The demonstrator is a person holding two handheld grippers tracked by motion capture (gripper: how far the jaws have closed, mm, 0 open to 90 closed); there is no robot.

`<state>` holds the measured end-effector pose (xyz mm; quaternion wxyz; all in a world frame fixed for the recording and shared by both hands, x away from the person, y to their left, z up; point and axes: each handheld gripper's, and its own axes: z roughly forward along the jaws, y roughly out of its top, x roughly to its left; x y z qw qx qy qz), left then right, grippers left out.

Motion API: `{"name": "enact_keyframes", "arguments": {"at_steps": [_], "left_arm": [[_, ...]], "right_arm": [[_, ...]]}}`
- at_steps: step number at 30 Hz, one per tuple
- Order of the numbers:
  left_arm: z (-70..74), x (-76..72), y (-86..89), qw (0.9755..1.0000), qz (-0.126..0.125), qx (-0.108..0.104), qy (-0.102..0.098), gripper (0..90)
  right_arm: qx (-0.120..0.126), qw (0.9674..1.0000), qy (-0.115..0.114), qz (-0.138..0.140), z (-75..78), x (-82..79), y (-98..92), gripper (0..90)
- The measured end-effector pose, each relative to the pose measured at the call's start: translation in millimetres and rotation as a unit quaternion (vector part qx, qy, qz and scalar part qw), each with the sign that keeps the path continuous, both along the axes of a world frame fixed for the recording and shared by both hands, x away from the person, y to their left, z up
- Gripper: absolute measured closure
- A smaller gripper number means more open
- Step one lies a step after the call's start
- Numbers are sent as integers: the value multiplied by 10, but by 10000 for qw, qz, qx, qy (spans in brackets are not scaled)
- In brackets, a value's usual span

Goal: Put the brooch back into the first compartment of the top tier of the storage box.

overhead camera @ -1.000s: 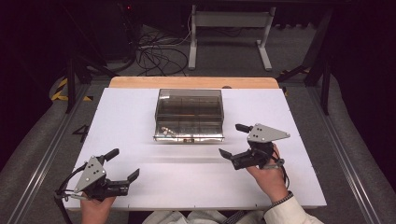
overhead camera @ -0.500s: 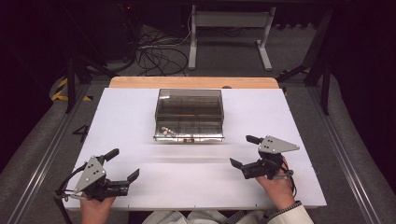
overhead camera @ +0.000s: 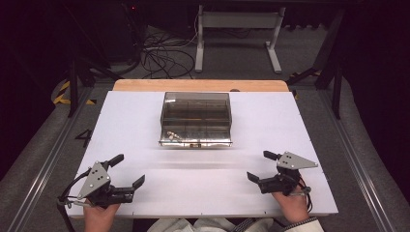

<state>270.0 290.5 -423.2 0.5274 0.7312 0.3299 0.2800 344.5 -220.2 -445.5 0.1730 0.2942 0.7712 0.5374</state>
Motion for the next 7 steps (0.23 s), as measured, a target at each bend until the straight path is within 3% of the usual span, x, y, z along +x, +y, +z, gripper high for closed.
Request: {"name": "enact_keyframes", "arguments": {"at_steps": [4,7], "left_arm": [[-10,9,-1,10000,3,9,20,55],[-12,11,-1,10000,4,13,16,55]], "right_arm": [[-234,9997,71,-57,-39,13,-39,9],[-242,9997,34,-86,-31,25,-55,9]]}}
